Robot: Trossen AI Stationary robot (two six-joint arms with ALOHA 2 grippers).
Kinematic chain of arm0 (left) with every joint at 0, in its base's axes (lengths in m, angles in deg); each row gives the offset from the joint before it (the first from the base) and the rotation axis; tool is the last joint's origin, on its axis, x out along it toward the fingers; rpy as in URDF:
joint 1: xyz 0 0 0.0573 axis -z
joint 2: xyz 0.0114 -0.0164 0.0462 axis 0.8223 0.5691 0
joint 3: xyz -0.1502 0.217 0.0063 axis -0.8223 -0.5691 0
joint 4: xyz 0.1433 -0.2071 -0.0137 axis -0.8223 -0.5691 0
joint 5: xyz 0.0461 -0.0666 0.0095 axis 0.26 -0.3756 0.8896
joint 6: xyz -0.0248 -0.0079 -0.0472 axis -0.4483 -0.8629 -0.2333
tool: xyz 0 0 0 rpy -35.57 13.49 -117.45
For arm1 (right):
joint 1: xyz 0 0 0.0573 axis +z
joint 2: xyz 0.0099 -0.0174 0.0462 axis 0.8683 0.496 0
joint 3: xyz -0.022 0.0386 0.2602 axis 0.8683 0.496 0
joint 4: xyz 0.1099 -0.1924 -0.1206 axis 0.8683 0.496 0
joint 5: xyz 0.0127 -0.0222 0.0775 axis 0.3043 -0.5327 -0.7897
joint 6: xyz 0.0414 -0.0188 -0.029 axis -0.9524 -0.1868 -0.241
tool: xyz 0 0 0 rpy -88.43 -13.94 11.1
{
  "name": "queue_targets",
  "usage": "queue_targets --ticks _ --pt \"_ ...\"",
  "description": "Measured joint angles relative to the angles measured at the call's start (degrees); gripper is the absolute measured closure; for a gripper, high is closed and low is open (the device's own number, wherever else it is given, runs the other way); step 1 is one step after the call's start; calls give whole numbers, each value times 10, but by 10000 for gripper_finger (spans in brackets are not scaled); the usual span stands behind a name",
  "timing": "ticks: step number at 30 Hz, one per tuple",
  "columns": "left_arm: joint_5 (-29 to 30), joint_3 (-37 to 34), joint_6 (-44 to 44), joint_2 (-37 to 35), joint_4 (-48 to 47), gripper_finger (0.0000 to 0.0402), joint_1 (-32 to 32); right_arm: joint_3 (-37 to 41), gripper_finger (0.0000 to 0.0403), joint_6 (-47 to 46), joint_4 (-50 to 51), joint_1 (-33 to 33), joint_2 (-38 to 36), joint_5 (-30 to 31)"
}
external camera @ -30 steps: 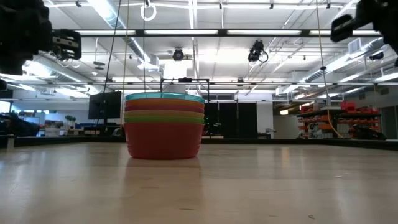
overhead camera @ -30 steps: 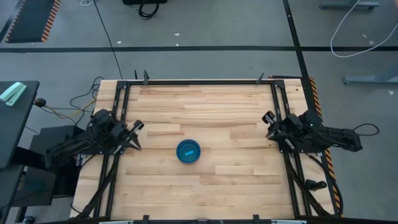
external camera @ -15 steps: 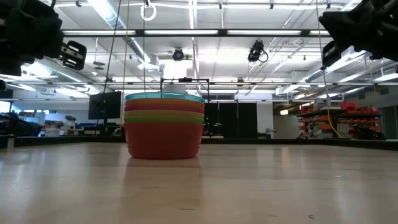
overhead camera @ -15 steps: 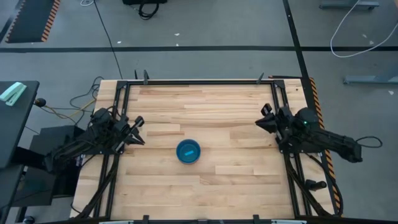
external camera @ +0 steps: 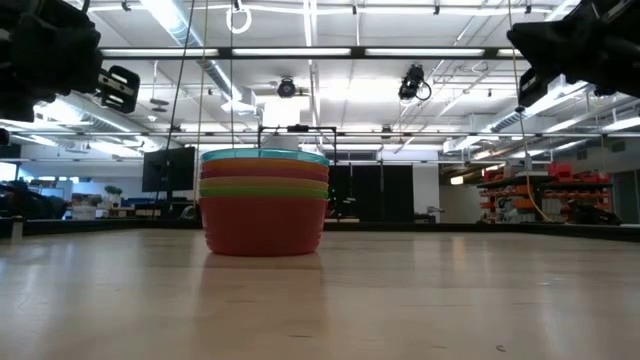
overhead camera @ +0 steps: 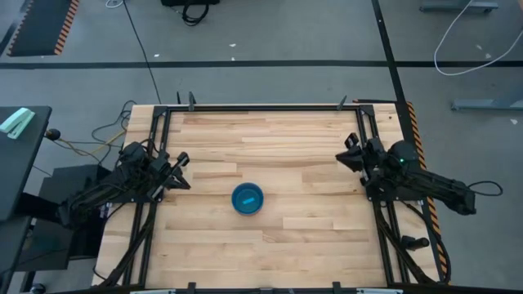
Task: Nest bowls inside each other
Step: Return to Home Position
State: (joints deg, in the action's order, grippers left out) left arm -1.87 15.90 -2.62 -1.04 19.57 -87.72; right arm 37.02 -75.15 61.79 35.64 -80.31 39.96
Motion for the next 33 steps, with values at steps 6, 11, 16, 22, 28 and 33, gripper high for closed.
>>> queue_targets --ticks 6,11,16,22,28,33 --pt "118 6 -29 0 0 365 0 -14 355 39 32 -8 0 169" --pt "208 6 -11 0 -48 373 0 -15 355 64 75 -8 0 265" --pt "224 9 13 0 -66 378 0 -15 355 86 100 -8 0 280" --pt "224 9 20 1 -73 368 0 -15 355 89 142 -8 0 280" --pt "217 9 30 25 -75 368 0 -15 355 93 163 -8 1 280" --pt "213 9 42 61 -76 376 0 -15 355 97 175 -8 1 282"
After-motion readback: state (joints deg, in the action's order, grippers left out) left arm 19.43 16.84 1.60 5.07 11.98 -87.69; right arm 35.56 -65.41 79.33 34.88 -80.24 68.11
